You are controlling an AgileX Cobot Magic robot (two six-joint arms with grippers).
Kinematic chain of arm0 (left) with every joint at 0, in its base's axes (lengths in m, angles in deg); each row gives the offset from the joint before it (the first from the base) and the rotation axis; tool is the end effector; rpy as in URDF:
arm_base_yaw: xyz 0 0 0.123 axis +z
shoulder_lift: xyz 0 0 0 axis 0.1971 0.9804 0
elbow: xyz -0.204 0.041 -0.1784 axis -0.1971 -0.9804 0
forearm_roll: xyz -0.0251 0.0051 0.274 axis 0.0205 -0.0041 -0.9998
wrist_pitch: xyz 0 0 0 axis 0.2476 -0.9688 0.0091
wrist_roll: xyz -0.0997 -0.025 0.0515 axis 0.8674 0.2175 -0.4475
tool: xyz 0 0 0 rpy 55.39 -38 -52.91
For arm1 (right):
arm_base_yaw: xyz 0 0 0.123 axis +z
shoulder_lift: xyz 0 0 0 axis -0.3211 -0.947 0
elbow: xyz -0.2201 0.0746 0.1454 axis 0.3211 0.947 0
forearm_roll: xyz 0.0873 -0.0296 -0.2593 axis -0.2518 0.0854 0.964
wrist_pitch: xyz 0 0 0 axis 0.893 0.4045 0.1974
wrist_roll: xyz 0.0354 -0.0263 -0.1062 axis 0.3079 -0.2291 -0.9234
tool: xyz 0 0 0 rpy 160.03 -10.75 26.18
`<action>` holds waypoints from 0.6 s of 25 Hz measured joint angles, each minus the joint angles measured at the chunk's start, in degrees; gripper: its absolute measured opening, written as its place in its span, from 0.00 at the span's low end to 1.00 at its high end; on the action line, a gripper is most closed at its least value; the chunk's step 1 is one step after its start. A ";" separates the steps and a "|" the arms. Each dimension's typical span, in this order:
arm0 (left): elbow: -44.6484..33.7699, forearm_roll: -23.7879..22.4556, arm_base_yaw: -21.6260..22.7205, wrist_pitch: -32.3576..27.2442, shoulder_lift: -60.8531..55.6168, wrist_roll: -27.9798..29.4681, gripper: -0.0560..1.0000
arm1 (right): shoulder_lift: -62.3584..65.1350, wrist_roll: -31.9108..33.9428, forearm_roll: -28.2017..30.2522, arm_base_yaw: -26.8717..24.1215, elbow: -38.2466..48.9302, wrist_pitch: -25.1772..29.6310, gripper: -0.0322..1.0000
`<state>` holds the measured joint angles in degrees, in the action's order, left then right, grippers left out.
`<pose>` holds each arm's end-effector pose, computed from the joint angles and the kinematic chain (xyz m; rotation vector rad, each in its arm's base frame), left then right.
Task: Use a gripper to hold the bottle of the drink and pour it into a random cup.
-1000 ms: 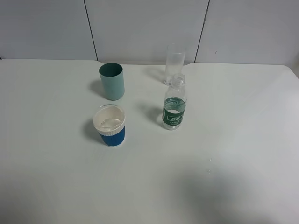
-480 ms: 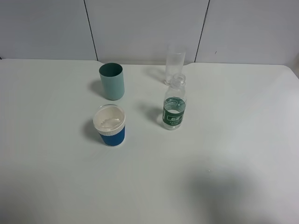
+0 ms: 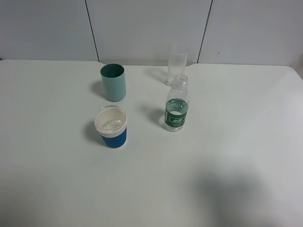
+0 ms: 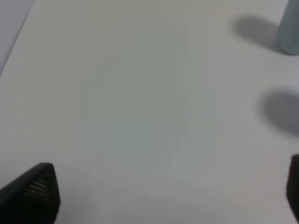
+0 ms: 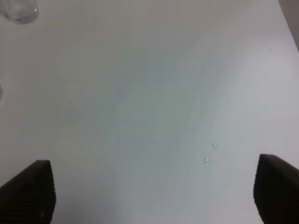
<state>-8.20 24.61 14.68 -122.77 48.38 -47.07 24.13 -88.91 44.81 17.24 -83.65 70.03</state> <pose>0.0463 0.0046 0.2822 -0.0597 2.0209 0.0595 0.0491 0.0042 0.2743 0.0101 2.0530 0.0409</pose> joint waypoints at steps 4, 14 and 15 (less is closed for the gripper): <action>0.00 0.00 0.00 0.00 0.00 0.00 0.98 | 0.00 0.44 0.05 0.00 0.00 0.00 0.84; 0.00 0.00 0.00 0.00 0.00 0.00 0.98 | 0.00 0.44 0.05 0.00 0.00 0.00 0.84; 0.00 0.00 0.00 0.00 0.00 0.00 0.98 | 0.00 0.44 0.05 0.00 0.00 0.00 0.84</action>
<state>-8.20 24.61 14.68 -122.77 48.38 -47.07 24.13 -88.47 44.86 17.24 -83.65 70.03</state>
